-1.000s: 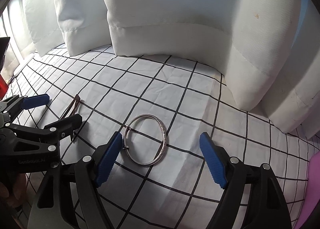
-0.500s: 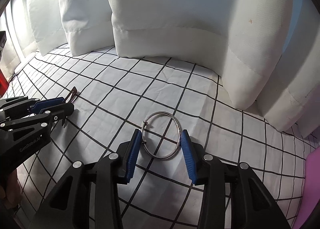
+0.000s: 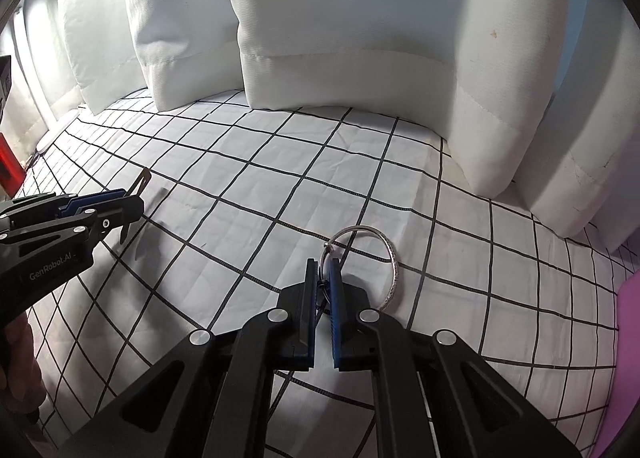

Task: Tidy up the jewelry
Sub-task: 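Close the right tool on the small silver bangle while the left tool approaches the brown hair clip, then grasp the brown hair clip with the left tool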

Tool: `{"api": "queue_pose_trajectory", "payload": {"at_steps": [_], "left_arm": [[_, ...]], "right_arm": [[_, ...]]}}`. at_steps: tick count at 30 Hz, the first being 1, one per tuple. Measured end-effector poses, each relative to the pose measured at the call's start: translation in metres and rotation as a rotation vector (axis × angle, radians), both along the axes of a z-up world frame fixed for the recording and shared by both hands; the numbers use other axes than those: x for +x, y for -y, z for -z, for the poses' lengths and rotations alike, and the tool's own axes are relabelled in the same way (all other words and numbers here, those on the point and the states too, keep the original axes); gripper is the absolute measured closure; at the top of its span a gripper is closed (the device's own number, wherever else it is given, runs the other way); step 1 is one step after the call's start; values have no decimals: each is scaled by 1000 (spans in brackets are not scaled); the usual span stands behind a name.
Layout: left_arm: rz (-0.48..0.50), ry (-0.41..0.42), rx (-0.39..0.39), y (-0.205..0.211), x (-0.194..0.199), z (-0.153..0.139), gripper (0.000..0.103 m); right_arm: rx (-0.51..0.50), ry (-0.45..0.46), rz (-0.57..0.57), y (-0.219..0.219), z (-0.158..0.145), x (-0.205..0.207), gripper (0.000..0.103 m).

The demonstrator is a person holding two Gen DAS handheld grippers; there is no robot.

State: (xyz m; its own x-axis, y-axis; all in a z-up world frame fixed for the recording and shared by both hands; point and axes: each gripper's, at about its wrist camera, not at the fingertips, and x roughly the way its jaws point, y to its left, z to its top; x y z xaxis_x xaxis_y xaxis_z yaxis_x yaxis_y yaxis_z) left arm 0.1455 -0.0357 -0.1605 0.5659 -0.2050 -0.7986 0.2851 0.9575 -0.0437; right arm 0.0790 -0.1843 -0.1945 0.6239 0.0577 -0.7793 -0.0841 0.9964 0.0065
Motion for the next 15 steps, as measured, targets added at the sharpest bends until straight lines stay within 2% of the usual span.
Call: {"api": "queue_pose_trajectory", "payload": {"at_steps": [7,15], "left_arm": [[7,19,-10,-1,-6,-11,86],[18,23,-17,-2,-13,-19,86]], "right_arm": [[7,45,-1,-3,-13,-11,97],[87,65,24,4,-28,-22,97]]}}
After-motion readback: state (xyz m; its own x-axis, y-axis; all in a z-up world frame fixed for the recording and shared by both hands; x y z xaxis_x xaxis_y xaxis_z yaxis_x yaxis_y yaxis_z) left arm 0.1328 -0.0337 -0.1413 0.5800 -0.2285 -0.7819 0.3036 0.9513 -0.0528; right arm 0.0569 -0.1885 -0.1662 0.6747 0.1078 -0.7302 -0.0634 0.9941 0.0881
